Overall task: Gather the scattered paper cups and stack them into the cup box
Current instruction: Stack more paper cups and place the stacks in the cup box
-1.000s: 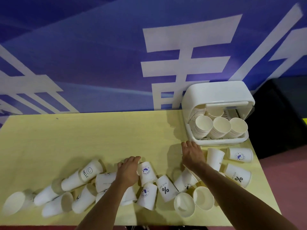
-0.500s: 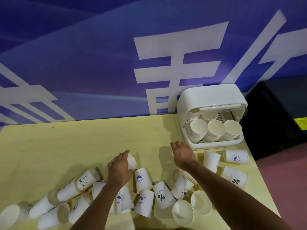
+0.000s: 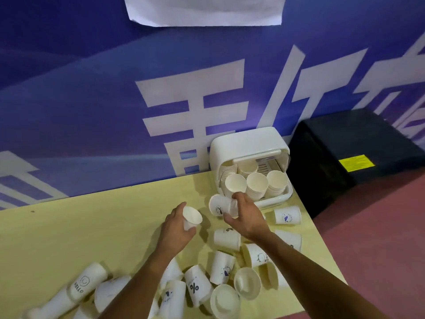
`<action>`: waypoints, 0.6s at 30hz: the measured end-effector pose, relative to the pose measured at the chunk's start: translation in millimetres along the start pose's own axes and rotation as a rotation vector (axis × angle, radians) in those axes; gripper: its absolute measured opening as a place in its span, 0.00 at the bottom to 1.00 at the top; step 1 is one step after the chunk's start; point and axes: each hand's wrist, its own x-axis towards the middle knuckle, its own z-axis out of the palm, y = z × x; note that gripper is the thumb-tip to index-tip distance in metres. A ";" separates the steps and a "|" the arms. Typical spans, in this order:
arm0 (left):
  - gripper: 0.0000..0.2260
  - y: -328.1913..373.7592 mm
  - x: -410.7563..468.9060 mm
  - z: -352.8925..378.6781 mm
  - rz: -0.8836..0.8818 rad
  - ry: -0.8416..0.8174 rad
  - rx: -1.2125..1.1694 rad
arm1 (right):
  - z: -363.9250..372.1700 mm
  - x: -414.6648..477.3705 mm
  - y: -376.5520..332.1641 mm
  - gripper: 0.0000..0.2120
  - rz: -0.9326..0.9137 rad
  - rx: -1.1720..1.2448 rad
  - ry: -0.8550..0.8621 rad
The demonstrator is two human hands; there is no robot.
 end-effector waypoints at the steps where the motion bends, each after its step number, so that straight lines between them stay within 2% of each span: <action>1: 0.37 8.3 1.4 3.9 0.012 -0.009 -0.016 | -8.6 -5.3 5.0 0.23 0.035 0.055 0.040; 7: 0.37 40.5 0.9 24.7 0.060 -0.037 -0.059 | -46.6 -32.6 31.3 0.24 0.258 0.292 0.216; 18: 0.36 66.2 -12.1 35.0 0.096 -0.081 -0.049 | -52.2 -39.3 52.2 0.24 0.512 0.559 0.350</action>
